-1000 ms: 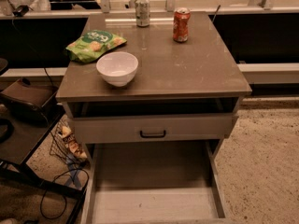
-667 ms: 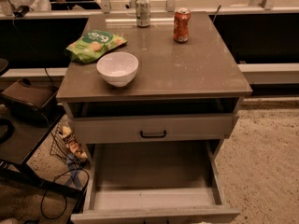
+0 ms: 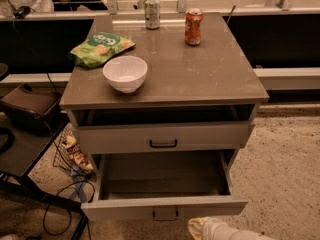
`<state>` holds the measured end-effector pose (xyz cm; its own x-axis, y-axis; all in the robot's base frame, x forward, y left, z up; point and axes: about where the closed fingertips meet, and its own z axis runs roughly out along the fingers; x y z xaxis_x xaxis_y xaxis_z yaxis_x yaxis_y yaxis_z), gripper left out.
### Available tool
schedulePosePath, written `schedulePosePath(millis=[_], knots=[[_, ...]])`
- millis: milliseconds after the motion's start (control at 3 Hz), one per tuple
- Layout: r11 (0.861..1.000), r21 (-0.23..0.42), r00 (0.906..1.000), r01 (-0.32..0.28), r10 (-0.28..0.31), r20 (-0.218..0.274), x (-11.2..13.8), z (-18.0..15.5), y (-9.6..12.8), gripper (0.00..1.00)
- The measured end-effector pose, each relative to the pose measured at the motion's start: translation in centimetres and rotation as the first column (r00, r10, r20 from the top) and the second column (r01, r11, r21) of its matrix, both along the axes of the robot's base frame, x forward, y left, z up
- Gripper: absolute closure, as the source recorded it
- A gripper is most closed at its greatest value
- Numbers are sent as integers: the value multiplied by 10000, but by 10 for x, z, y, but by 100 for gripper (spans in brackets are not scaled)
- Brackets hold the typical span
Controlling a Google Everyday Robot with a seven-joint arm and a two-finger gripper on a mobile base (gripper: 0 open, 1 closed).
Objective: Close middle drawer
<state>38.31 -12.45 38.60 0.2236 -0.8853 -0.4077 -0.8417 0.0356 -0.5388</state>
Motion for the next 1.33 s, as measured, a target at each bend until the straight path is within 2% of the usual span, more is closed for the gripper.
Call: schedulePosePath(millis=[333, 667, 1000, 1333], knots=[[9963, 341, 9946, -784, 759, 703, 47, 21, 44, 100], [9899, 593, 9866, -1291, 1222, 1077, 76, 30, 76, 100], [9898, 645, 9869, -1266, 1191, 1090, 78, 29, 75, 100], [9871, 1272, 9889, -974, 817, 1238, 98, 18, 61, 100]])
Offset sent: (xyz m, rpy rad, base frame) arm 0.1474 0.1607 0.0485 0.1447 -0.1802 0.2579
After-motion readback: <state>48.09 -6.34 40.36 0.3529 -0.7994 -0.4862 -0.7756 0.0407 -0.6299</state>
